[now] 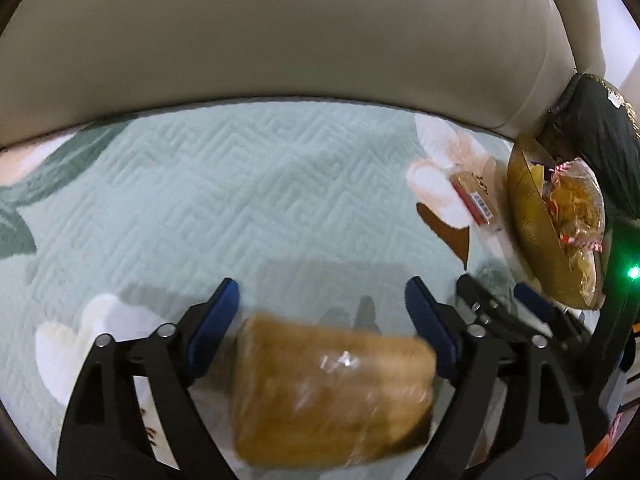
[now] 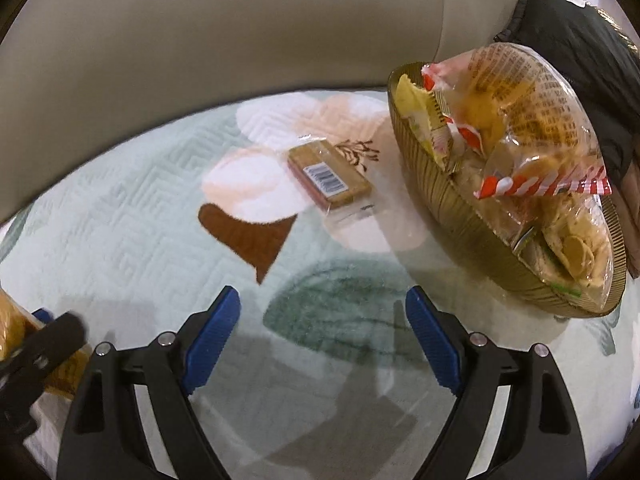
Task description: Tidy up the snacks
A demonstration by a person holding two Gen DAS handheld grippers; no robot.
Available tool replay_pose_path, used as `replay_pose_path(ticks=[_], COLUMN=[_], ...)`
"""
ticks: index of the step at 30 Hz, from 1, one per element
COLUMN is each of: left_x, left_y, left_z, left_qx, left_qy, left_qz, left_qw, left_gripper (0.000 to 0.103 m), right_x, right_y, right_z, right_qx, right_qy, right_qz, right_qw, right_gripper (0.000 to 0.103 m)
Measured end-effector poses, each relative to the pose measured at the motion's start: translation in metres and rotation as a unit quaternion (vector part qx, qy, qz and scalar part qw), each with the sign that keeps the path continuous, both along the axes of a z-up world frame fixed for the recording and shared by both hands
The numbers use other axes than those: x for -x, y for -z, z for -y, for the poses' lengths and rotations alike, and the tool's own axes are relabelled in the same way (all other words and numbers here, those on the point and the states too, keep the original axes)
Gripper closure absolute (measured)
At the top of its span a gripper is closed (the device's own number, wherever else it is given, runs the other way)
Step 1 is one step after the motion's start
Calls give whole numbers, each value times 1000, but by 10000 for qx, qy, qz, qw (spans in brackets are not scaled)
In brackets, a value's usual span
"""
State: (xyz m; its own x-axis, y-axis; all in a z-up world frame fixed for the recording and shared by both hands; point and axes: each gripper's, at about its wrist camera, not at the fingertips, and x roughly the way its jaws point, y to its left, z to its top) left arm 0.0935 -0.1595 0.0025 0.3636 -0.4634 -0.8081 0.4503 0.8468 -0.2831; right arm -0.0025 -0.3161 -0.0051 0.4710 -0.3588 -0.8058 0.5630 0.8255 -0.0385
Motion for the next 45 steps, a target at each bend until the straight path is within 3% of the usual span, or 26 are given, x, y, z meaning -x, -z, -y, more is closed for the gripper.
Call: replay_pose_path(ticks=[2, 6, 9, 11, 13, 15, 21, 24, 31, 32, 34, 38, 42, 45], left_x=[-5, -26, -29, -23, -15, -6, 47, 60, 72, 75, 77, 78, 86, 85], left_y=[-2, -13, -37, -46, -43, -40, -37, -26, -13, -10, -2, -5, -6, -8], left_z=[3, 16, 12, 3, -13, -28, -80, -80, -76, -73, -70, -71, -63, -70], left_qx=[241, 14, 179, 6, -79, -24, 152, -251, -556, -686, -877, -791, -1020, -915], left_qy=[16, 131, 369, 418, 381, 342, 348, 559, 510, 525, 448, 355, 646, 682], left_qz=[-87, -15, -4, 61, -178, -364, -588, -873, -717, -564, -383, -222, 72, 28], left_qw=[9997, 9999, 9992, 9991, 9991, 9988, 9975, 9943, 9946, 9947, 9944, 9960, 9927, 9935], left_gripper=[6, 8, 8, 8, 13, 17, 17, 21, 22, 26, 44, 46, 46, 46], right_x=[5, -2, -4, -4, -5, -2, -6, -2, 0, 0, -1, -1, 2, -8], right_y=[1, 8, 8, 9, 10, 10, 9, 8, -2, -4, -7, -13, -11, -17], right_z=[4, 15, 22, 24, 24, 24, 27, 30, 24, 23, 24, 33, 35, 37], right_qx=[-157, -495, -638, -694, -733, -761, -923, -980, -849, -799, -671, -622, -662, -416], right_qy=[16, 177, 227, 231, 240, 234, 186, 196, 169, 149, 112, 124, 507, 806], right_qz=[-4, -79, -52, -91, -91, -90, -73, -62, -18, 14, 36, 279, 367, 479], right_qw=[9999, 9986, 9977, 9973, 9970, 9968, 9955, 9950, 9962, 9967, 9977, 9976, 9958, 9947], right_gripper=[18, 13, 13, 13, 12, 12, 12, 12, 12, 12, 12, 12, 10, 10])
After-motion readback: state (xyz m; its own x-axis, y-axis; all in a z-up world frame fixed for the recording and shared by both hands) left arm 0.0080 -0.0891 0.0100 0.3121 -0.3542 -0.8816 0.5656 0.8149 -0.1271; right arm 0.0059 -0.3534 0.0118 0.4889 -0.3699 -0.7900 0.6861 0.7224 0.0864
